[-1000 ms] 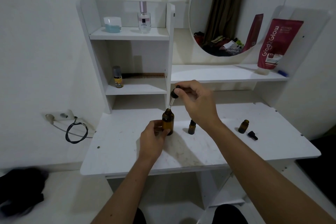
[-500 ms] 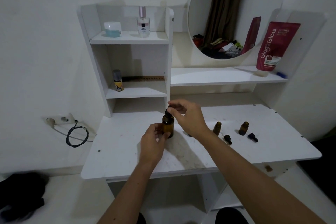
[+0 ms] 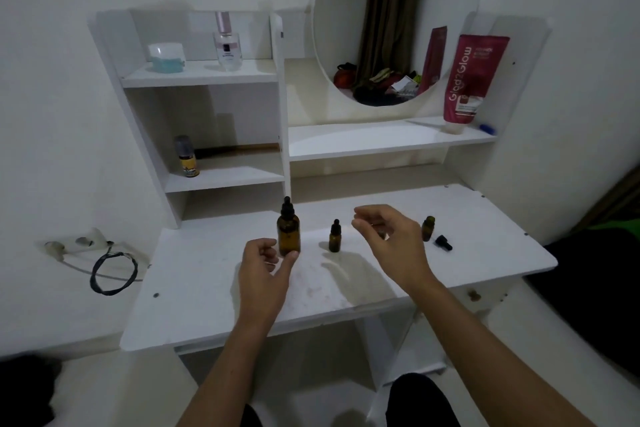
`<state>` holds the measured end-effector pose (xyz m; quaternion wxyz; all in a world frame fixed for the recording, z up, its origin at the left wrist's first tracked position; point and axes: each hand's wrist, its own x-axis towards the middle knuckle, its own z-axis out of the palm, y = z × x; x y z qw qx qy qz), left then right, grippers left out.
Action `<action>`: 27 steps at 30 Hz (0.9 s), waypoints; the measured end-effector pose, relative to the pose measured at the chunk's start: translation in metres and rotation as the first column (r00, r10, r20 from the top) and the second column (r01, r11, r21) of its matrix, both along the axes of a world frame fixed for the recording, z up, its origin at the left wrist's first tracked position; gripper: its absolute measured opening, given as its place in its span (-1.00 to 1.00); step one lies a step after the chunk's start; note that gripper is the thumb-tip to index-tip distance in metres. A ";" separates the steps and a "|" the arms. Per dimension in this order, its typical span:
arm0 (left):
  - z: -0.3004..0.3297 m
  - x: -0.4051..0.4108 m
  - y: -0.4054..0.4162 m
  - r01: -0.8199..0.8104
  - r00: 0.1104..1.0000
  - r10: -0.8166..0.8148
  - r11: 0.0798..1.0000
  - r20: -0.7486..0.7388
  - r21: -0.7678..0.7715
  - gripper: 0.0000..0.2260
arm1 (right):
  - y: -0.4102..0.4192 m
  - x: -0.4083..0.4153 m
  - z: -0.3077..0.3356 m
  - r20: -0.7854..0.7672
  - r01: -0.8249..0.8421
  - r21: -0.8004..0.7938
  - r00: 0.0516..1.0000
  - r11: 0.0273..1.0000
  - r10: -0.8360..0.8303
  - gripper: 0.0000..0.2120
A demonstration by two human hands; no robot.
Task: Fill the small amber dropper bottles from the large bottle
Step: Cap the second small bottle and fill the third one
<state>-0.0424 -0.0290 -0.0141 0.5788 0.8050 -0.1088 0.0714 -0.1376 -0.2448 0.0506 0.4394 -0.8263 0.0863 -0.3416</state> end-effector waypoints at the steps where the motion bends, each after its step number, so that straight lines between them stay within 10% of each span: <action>1: 0.000 -0.005 -0.002 0.018 1.000 -0.018 1.000 0.006 -0.012 -0.62 | -0.010 -0.010 -0.006 -0.020 0.028 0.014 0.999 0.999 -0.028 -0.82; 19: -0.002 -0.046 -0.107 0.434 0.901 -0.434 0.900 -0.011 0.051 -0.61 | -0.064 -0.033 -0.079 -0.254 0.373 -0.214 0.871 0.903 -0.420 -0.86; 27: -0.004 -0.033 -0.148 0.384 0.922 -0.380 0.920 -0.070 0.073 -0.42 | -0.059 -0.060 -0.083 -0.139 0.428 0.093 0.900 0.899 -0.414 -0.91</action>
